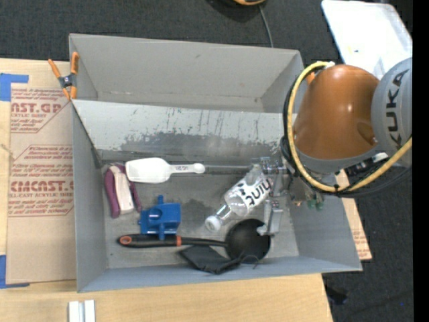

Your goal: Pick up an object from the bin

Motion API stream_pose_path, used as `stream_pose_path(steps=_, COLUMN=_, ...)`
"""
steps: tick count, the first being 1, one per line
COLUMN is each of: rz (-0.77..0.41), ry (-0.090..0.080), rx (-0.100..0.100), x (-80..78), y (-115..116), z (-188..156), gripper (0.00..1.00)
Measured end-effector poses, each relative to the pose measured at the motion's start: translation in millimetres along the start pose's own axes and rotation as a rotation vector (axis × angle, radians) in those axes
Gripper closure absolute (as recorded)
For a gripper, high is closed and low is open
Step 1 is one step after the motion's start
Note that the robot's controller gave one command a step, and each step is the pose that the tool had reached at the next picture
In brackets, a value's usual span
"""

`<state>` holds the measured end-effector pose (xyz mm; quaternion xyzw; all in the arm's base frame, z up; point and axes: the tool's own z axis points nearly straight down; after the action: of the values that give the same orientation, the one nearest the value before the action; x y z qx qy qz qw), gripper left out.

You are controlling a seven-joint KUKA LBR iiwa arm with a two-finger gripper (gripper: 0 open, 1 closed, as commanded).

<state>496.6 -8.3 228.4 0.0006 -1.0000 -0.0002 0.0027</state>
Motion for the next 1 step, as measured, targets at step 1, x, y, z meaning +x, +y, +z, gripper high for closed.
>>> stream_pose_path(steps=1, rz=0.000, ry=-0.007, rx=0.000, x=-1.5, y=-0.1, z=-3.1, gripper=0.00)
